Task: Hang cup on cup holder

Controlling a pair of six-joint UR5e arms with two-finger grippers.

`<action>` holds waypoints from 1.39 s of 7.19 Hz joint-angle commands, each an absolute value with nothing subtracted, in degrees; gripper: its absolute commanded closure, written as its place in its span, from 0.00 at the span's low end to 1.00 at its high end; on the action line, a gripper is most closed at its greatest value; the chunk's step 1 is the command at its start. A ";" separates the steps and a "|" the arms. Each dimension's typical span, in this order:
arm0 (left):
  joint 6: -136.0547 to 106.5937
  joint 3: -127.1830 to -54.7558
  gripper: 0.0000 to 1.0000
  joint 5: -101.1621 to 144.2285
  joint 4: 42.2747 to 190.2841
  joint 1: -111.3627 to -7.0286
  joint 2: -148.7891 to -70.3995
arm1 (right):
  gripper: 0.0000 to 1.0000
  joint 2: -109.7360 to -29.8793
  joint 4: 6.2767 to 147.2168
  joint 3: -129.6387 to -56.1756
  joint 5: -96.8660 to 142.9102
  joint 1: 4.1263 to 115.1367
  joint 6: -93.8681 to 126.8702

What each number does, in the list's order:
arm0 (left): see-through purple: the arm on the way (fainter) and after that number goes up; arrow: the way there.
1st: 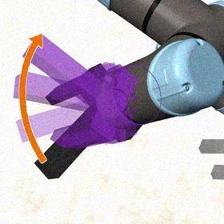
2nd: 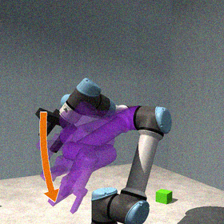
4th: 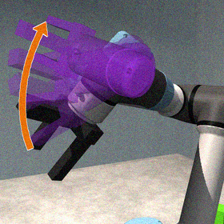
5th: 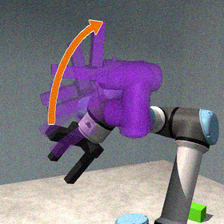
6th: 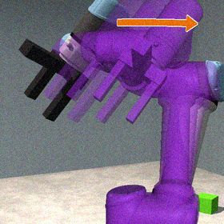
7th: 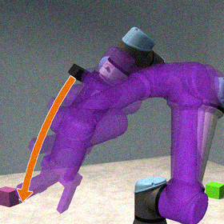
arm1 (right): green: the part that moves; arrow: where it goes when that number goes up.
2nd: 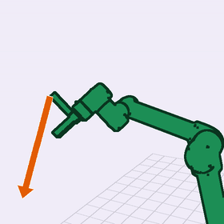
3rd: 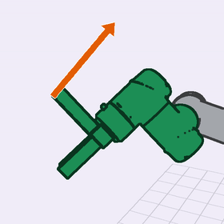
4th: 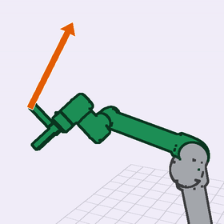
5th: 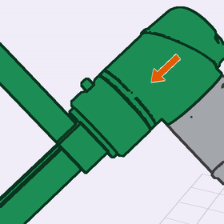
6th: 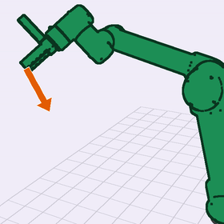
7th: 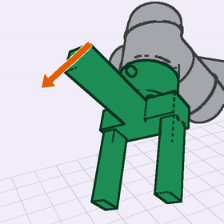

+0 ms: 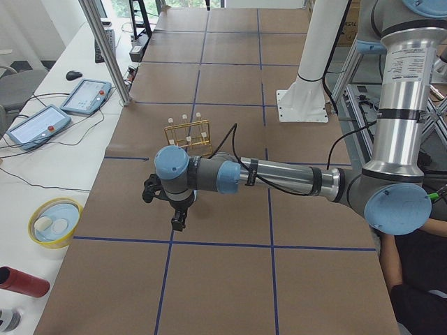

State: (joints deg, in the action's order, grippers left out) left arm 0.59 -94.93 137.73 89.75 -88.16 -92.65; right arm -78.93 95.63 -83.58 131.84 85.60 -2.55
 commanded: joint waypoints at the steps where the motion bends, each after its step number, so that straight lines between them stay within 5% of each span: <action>1: -6.57 -94.14 0.00 137.20 97.25 -88.07 -92.81 | 0.00 -78.93 95.62 -83.58 131.84 85.61 -2.55; 8: -31.08 -102.03 0.00 124.57 109.13 -78.42 -93.78 | 0.00 -78.93 95.62 -83.58 131.84 85.61 -2.46; 10: -47.99 -103.18 0.00 113.62 123.76 -68.70 -90.55 | 0.00 -78.93 95.62 -83.58 131.84 85.61 -2.55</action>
State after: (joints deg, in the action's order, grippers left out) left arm -38.38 -102.25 120.19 115.58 -74.46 -92.67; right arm -78.93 95.62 -83.58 131.84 85.60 -2.53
